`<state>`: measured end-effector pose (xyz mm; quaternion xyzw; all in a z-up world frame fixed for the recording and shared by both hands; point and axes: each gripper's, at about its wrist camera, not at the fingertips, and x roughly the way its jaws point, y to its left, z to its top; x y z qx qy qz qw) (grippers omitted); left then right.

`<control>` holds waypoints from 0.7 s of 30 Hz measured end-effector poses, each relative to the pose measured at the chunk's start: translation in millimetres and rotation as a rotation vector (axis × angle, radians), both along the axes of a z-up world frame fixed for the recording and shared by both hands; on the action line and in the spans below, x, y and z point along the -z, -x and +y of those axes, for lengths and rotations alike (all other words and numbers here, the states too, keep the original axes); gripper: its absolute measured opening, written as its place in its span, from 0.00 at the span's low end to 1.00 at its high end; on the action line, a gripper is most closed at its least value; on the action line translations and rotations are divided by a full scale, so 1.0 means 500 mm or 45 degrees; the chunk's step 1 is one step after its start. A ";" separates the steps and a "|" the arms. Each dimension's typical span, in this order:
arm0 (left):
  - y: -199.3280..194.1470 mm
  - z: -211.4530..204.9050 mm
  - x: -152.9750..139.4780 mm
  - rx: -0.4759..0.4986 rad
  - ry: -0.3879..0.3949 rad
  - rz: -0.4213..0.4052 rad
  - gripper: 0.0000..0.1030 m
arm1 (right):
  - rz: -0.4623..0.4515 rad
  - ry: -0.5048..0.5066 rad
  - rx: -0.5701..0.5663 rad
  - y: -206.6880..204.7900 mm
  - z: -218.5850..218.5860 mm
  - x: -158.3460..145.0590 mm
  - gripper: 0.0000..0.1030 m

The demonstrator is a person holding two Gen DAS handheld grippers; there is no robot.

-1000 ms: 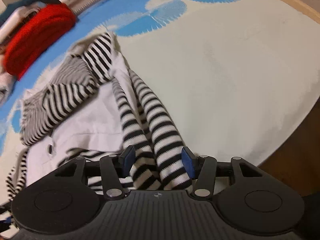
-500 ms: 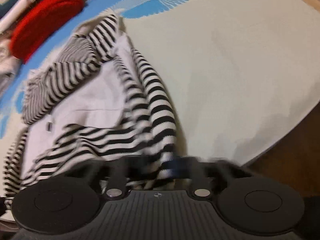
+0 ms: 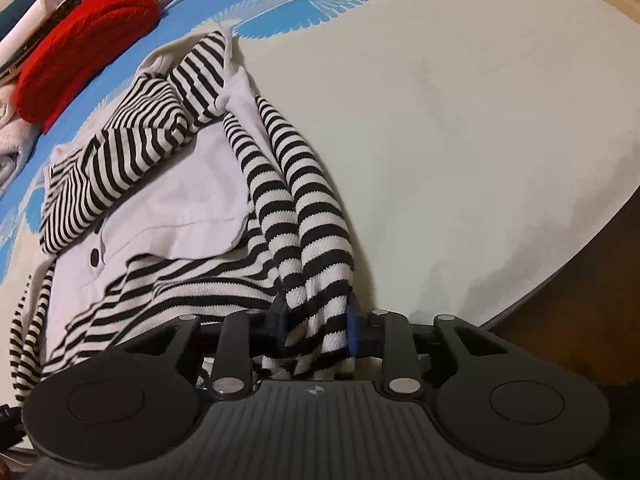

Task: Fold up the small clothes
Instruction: 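Grasp the striped sleeve cuffs with both tools together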

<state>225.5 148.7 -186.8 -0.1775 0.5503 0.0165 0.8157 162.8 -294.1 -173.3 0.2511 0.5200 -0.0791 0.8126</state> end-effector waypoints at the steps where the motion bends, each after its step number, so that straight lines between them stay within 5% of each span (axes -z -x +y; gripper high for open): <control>1: 0.000 -0.002 0.000 0.014 0.002 -0.008 0.13 | -0.002 0.012 -0.014 0.000 0.003 0.000 0.25; 2: 0.001 -0.004 -0.002 0.021 -0.006 -0.019 0.12 | -0.011 0.022 -0.025 0.001 0.005 -0.002 0.13; 7: 0.010 -0.005 -0.025 0.020 -0.003 -0.068 0.14 | -0.093 0.009 0.026 0.010 -0.006 -0.024 0.10; 9: 0.008 -0.003 -0.021 0.023 0.003 -0.051 0.18 | -0.080 0.020 0.035 0.011 -0.008 -0.023 0.18; 11: 0.003 -0.001 -0.007 0.024 0.031 -0.002 0.25 | -0.020 0.010 0.029 0.008 -0.007 -0.008 0.37; 15: 0.000 -0.008 0.001 0.050 0.016 0.012 0.25 | 0.036 -0.002 -0.019 0.006 0.008 0.010 0.39; 21: 0.003 -0.011 0.001 0.064 -0.013 0.004 0.25 | 0.013 -0.001 -0.036 0.007 0.015 0.005 0.22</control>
